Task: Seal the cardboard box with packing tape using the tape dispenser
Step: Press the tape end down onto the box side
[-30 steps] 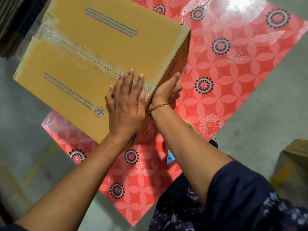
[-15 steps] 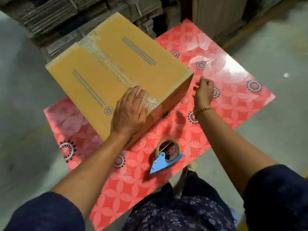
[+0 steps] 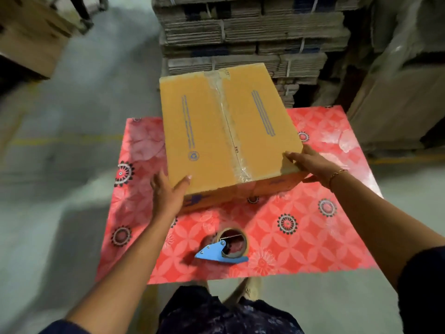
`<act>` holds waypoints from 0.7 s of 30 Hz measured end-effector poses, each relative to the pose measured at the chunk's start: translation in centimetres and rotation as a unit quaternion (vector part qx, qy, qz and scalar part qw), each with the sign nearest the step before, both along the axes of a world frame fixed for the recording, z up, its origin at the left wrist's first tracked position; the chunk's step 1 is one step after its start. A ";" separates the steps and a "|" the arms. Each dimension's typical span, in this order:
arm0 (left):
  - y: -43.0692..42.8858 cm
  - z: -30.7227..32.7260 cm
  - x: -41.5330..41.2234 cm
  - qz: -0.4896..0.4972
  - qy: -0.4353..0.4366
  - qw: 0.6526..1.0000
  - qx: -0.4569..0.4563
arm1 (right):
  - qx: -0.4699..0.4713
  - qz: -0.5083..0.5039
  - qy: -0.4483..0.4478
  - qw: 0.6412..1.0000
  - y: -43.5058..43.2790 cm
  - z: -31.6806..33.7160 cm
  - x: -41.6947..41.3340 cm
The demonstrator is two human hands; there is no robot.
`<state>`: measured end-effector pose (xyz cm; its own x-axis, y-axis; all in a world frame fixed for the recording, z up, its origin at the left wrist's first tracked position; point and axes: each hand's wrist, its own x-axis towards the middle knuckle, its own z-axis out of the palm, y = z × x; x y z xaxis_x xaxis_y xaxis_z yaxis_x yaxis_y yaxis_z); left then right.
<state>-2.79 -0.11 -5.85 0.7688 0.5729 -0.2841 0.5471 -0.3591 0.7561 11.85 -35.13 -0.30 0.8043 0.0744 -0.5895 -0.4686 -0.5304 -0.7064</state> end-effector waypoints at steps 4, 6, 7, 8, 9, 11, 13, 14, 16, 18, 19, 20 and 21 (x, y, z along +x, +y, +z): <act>0.1 -0.1 -0.3 0.043 -0.030 0.990 -0.130 | 0.022 0.007 -0.011 1.000 0.4 0.6 -1.3; 0.8 0.5 -0.8 0.058 -0.053 0.984 -0.161 | 0.035 -0.005 -0.027 0.999 1.5 0.5 -2.6; 1.8 0.6 -1.1 0.062 -0.060 0.982 -0.170 | 0.042 -0.011 -0.035 0.998 2.2 0.4 -3.4; 2.7 0.8 -1.4 0.060 -0.066 0.980 -0.175 | 0.044 -0.014 -0.042 0.998 3.0 0.2 -4.0; 3.8 0.8 -1.7 0.060 -0.067 0.980 -0.177 | 0.049 -0.016 -0.047 0.998 4.0 0.1 -4.7; 6.5 0.9 -2.4 0.051 -0.064 0.983 -0.161 | 0.064 -0.022 -0.058 0.996 6.1 -0.5 -5.5; 9.0 1.5 -2.9 0.053 -0.070 0.983 -0.162 | 0.083 -0.025 -0.074 0.993 8.6 -0.7 -6.3; 10.2 1.9 -3.2 0.059 -0.074 0.982 -0.165 | 0.097 -0.026 -0.078 0.992 9.7 -0.7 -6.6; 12.5 2.3 -3.6 0.065 -0.070 0.980 -0.173 | 0.122 -0.027 -0.080 0.989 11.8 -0.8 -6.9; 14.3 2.3 -3.9 0.065 -0.058 0.981 -0.172 | 0.122 -0.026 -0.081 0.989 13.5 -0.9 -7.1; 15.0 2.1 -4.0 0.063 -0.052 0.982 -0.172 | 0.119 -0.025 -0.080 0.989 14.2 -1.1 -7.2; 15.5 1.7 -4.1 0.056 -0.049 0.982 -0.176 | 0.116 -0.025 -0.080 0.990 14.7 -1.2 -7.2; 15.8 1.5 -4.2 0.054 -0.047 0.981 -0.182 | 0.107 -0.024 -0.078 0.991 15.1 -1.3 -7.2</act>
<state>-6.94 15.67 -4.36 0.7415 0.5263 -0.4160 0.4891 0.0003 0.8722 4.61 -20.06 -1.58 0.8902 0.1437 -0.4322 -0.3658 -0.3399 -0.8664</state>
